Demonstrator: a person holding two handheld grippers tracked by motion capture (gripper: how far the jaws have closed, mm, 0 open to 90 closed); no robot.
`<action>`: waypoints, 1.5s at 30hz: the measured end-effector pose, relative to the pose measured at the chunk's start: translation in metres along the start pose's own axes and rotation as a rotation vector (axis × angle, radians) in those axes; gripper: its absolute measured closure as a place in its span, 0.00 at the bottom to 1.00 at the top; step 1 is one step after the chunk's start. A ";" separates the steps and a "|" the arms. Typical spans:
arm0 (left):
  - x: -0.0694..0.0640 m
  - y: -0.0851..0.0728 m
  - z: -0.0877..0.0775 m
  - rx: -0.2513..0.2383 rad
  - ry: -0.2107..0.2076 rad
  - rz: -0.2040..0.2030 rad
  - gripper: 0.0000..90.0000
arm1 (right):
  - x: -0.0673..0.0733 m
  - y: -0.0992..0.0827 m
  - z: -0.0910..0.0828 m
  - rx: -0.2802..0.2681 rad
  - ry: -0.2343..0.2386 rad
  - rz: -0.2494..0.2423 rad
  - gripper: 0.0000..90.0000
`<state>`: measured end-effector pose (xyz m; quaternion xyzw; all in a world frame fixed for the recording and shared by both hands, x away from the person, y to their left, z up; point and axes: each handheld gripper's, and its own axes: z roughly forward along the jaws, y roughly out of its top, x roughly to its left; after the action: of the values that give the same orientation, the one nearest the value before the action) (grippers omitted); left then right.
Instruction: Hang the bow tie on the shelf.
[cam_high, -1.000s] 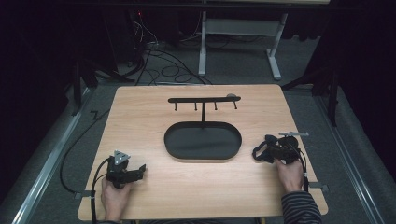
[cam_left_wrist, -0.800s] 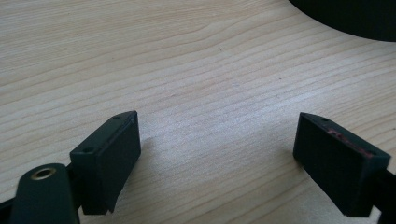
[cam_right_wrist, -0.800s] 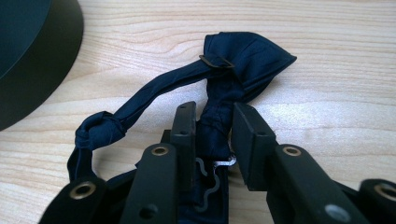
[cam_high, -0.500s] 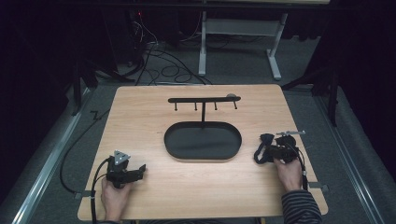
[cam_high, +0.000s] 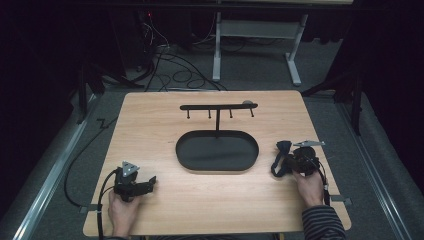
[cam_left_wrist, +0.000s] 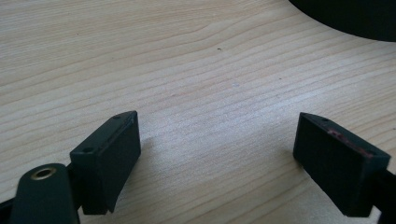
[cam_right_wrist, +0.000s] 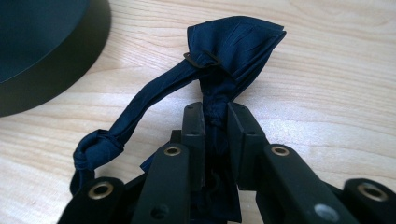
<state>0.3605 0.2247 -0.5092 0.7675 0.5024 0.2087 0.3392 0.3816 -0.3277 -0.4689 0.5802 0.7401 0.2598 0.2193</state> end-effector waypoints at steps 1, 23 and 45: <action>0.000 0.000 0.000 0.000 0.000 0.000 0.17 | 0.001 0.000 -0.002 -0.007 -0.004 -0.008 0.89; 0.000 0.000 0.000 0.000 0.000 0.001 0.17 | 0.029 0.025 -0.050 -0.143 -0.009 -0.126 0.89; 0.000 0.000 0.000 0.000 0.000 0.001 0.17 | 0.043 0.055 -0.069 -0.223 0.011 -0.125 0.88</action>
<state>0.3605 0.2246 -0.5092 0.7678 0.5020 0.2090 0.3389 0.3697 -0.2842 -0.3816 0.5037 0.7424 0.3294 0.2943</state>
